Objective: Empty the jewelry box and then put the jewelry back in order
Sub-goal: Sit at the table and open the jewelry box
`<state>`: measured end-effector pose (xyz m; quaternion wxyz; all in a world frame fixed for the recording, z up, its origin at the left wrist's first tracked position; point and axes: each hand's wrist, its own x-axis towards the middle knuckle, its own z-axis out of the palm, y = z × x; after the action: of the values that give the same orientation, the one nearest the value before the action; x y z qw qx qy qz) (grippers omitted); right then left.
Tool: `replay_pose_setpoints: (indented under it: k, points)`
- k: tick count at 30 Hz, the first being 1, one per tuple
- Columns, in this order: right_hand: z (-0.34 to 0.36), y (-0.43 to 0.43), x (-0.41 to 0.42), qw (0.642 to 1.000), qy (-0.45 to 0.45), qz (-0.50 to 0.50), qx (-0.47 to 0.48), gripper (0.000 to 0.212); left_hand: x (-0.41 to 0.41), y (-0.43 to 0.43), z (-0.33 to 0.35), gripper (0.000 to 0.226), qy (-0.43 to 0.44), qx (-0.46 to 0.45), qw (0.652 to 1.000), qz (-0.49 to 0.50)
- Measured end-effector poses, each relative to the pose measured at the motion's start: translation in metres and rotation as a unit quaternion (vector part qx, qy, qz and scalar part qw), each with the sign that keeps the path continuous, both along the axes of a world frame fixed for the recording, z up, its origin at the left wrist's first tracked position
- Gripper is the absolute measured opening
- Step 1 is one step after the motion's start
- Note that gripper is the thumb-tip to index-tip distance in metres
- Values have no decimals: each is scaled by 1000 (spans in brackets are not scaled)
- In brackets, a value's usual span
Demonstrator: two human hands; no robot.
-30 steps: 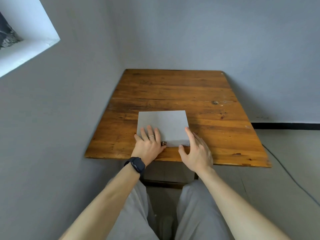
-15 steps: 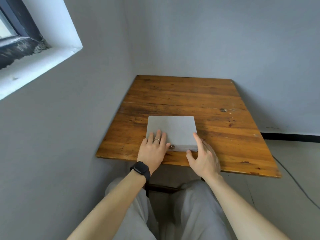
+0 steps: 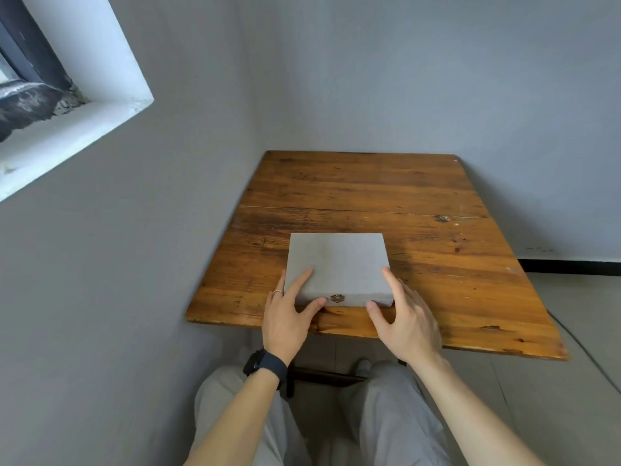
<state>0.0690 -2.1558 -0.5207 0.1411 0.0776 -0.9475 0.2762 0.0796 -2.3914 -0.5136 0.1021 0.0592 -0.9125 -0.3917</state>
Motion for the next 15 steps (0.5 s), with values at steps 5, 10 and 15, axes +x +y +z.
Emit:
replay_pose_setpoints:
  k: [5,10,15]
  points:
    - [-3,-2,-2,1000,-13,-25,-6,79,0,-13,2,75,-3,87,996,-1]
    - [-8,4,-9,998,-57,-34,-10,83,0,-17,4,75,-3,59,998,-22]
    - [-6,5,-9,998,-59,-32,-12,74,-9,-35,14,69,-24,-40,997,-55]
